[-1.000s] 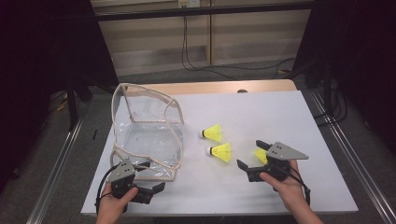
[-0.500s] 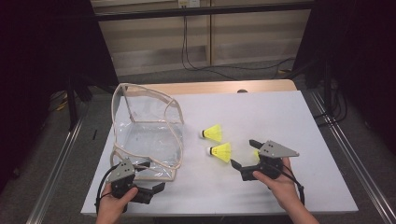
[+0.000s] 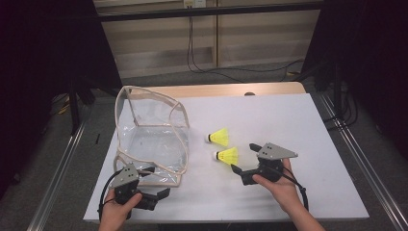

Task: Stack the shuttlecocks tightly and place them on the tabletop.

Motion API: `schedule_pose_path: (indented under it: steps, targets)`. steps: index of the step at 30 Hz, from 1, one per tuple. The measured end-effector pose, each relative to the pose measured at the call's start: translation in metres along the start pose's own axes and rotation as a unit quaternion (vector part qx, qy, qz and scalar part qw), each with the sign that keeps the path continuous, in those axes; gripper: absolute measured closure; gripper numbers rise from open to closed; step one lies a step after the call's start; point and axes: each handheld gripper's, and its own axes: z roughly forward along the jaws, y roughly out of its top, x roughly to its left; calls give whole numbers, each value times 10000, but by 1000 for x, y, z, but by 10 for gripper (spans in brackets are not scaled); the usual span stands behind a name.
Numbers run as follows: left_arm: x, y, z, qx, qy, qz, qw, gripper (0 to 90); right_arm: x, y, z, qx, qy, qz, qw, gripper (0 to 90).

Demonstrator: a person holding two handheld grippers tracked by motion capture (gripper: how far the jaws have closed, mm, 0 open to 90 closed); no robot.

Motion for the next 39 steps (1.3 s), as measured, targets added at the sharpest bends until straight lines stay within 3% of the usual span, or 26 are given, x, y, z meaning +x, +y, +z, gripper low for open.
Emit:
schedule_pose_path:
  steps: [19, 39]
  targets:
    - [1, 0, 0, -2, 7, 17, 10000, 40, 2, 2, 18, 467, 196, 140, 9986, 75]
    - [1, 0, 0, -2, -29, -5, 10000, 40, 2, 1, 36, 895, 301, 120, 9955, 368]
